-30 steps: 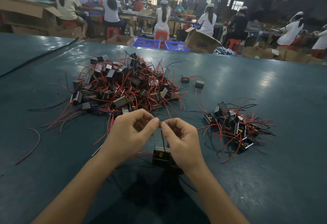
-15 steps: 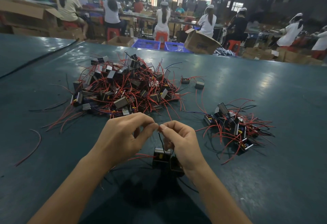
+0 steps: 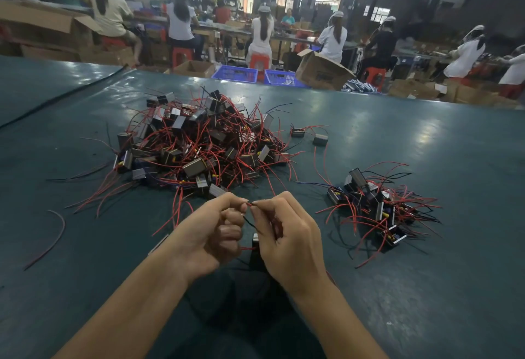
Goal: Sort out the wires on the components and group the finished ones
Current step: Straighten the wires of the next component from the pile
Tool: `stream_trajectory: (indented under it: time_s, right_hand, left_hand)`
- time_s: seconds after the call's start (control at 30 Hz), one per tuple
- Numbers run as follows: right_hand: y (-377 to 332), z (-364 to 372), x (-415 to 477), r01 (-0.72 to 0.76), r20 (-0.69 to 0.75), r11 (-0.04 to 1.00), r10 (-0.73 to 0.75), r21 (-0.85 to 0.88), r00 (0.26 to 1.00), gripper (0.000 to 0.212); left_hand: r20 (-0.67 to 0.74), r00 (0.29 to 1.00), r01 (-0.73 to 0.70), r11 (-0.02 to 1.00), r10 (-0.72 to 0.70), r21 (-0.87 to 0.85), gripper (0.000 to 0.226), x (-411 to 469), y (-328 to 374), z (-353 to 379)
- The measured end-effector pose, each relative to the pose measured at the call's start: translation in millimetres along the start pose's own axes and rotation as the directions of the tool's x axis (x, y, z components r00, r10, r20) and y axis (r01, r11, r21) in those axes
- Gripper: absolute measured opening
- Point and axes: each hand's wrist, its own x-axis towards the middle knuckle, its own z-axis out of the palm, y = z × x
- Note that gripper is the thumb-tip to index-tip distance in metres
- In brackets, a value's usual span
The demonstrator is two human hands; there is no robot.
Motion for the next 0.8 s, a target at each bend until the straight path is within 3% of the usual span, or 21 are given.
stream_trajectory:
  time_s: [0.07,0.1,0.13,0.2,0.23,0.3,0.4,0.47,0.53,0.6,0.7,0.77,0.8]
  right_hand:
    - [-0.5,-0.3,1.4,-0.108,0.023,0.989,0.106,0.1,0.994,0.008]
    - [-0.8,-0.5,2.6,-0.191,0.047,0.964,0.185,0.185,0.982,0.008]
    - [-1.1,-0.6,4.0,-0.278,0.08,0.921,0.266,0.273,0.961,0.009]
    - [-1.7,-1.8,6.4,-0.408,0.152,0.82,0.379,0.401,0.913,0.012]
    - [-1.9,-2.9,7.5,-0.447,0.187,0.777,0.407,0.444,0.894,0.014]
    - [-2.4,-5.5,9.1,-0.5,0.259,0.702,0.429,0.507,0.865,0.018]
    - [-1.4,-7.3,10.1,-0.551,0.321,0.624,0.45,0.554,0.833,0.022]
    - [-0.3,-7.2,10.3,-0.569,0.338,0.596,0.461,0.567,0.82,0.022]
    - [-0.9,-7.0,9.8,-0.551,0.33,0.617,0.444,0.562,0.833,0.017]
    - [-2.8,-5.6,8.1,-0.479,0.273,0.704,0.394,0.524,0.878,0.012]
    - [-3.9,-2.3,4.9,-0.253,0.098,0.908,0.234,0.333,0.967,0.009]
    - [-3.3,-1.0,3.2,-0.108,0.018,0.98,0.106,0.166,0.994,0.007]
    - [-2.7,-0.4,2.5,-0.063,0.001,0.992,0.063,0.11,0.998,0.007]
  left_hand:
    - [-0.021,0.994,-0.099,0.98,0.104,0.175,0.035,1.4,-2.1,0.7]
    - [-0.03,0.972,-0.209,0.921,0.231,0.329,0.044,2.9,-3.1,0.0]
    - [-0.004,0.919,-0.343,0.806,0.393,0.483,0.049,2.9,-3.3,-0.5]
    - [0.192,0.719,-0.578,0.422,0.668,0.698,0.041,2.7,-2.0,-6.0]
    - [0.311,0.613,-0.639,0.224,0.726,0.736,0.033,3.2,-0.7,-11.3]
    - [0.471,0.511,-0.642,-0.046,0.719,0.766,0.029,4.1,0.8,-21.1]
    - [0.591,0.421,-0.571,-0.305,0.688,0.762,0.03,3.7,1.3,-25.6]
    - [0.639,0.355,-0.542,-0.406,0.682,0.736,0.033,3.6,0.4,-26.0]
    - [0.625,0.346,-0.579,-0.365,0.7,0.729,0.033,3.6,-1.5,-24.0]
    - [0.525,0.406,-0.655,-0.162,0.748,0.738,0.032,3.8,-4.0,-18.7]
    - [0.233,0.625,-0.658,0.342,0.745,0.671,0.041,4.3,-5.9,-7.4]
    - [0.047,0.812,-0.528,0.697,0.582,0.485,0.044,4.4,-6.5,-2.0]
    - [-0.007,0.883,-0.434,0.823,0.469,0.367,0.041,4.7,-6.0,-0.5]
